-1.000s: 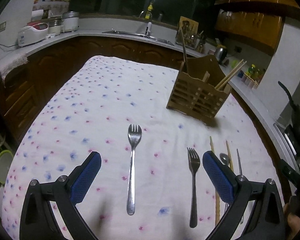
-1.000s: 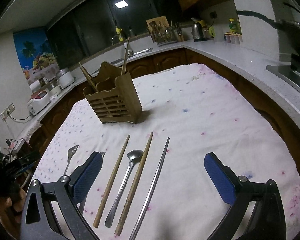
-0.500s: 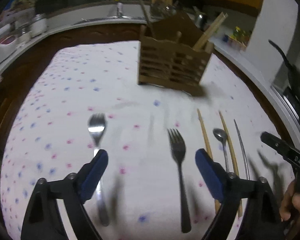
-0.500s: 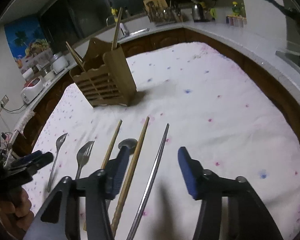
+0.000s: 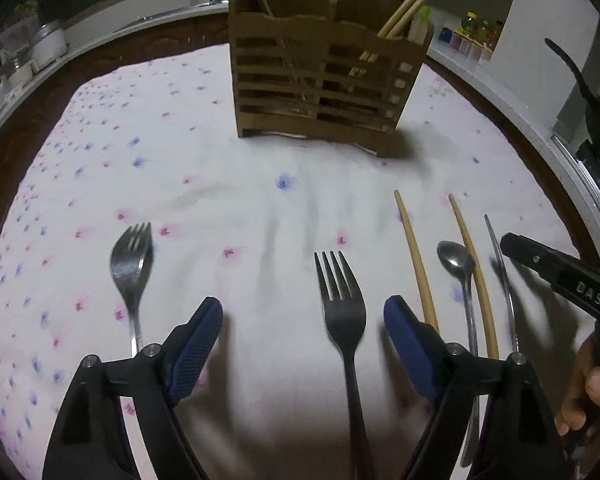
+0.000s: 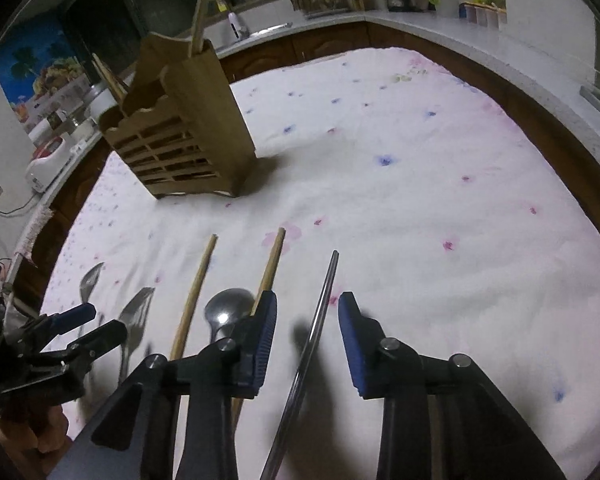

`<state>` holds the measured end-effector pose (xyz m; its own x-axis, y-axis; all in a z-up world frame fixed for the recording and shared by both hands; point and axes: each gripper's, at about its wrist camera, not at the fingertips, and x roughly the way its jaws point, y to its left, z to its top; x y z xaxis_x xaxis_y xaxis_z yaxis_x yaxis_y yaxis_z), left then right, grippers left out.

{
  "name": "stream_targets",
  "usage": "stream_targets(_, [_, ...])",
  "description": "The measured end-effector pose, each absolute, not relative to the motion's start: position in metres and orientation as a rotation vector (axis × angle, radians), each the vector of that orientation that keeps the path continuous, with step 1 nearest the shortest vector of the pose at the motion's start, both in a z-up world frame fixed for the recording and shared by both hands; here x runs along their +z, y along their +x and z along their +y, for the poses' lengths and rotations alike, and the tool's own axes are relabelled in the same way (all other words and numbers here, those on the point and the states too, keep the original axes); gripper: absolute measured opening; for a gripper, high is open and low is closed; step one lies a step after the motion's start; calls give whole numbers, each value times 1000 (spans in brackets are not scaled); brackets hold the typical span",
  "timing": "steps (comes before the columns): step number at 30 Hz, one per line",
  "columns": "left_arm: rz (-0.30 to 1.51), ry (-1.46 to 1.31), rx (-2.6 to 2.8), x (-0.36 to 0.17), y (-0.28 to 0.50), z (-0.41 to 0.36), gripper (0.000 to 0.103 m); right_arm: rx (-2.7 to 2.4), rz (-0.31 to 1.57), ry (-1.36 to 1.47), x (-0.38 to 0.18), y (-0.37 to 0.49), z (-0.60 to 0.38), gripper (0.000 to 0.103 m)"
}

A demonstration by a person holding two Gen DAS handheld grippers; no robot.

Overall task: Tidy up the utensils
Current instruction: 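Grasp a long metal chopstick with the right tool while the left tool grasps a metal fork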

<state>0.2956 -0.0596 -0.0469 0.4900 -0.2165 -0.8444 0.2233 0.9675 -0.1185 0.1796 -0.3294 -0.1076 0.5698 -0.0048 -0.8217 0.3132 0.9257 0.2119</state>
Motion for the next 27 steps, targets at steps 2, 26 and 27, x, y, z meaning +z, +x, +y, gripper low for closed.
stream_targets(2, [1037, 7, -269, -51, 301, -62, 77, -197, 960, 350, -111, 185, -331, 29])
stream_targets(26, [1039, 42, -279, -59, 314, -72, 21, -205, 995, 309, -119, 197, -334, 6])
stream_targets(27, [1041, 26, -282, -58, 314, -69, 21, -189, 991, 342, -118, 195, -336, 5])
